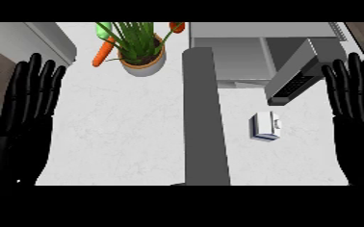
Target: Pick up the milk, place it into the microwave and close the microwave
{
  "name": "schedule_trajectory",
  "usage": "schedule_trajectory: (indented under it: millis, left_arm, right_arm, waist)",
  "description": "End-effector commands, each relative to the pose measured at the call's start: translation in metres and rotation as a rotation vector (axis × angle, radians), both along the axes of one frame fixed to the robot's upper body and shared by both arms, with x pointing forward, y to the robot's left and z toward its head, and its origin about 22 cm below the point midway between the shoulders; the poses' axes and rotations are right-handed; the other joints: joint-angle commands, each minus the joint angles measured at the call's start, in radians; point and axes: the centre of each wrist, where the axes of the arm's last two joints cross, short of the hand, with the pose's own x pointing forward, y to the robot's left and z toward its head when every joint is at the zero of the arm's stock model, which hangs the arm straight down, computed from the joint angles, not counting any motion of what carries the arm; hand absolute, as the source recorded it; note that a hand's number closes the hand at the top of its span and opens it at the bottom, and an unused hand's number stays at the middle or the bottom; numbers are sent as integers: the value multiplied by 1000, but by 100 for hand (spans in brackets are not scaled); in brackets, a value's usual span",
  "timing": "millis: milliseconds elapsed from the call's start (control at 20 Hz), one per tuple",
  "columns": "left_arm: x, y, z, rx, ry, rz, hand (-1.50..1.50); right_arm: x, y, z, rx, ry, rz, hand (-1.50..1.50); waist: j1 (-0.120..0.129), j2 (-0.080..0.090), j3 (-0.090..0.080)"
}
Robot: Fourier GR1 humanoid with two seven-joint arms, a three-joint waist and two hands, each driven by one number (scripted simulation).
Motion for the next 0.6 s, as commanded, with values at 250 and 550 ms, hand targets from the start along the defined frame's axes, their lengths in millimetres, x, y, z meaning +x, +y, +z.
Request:
schedule_trajectory:
  millis: [250,550]
  left_arm:
    - [0,-22,7,3,-42,45,-150]
    - [-41,-15,-30,-197,131,92,-150]
  right_arm:
    - [-41,-30,2,21,55,118,-150]
    - [-45,-34,-19,-2,70,216,-150]
  waist:
    - [7,5,12]
    - [18,6,11]
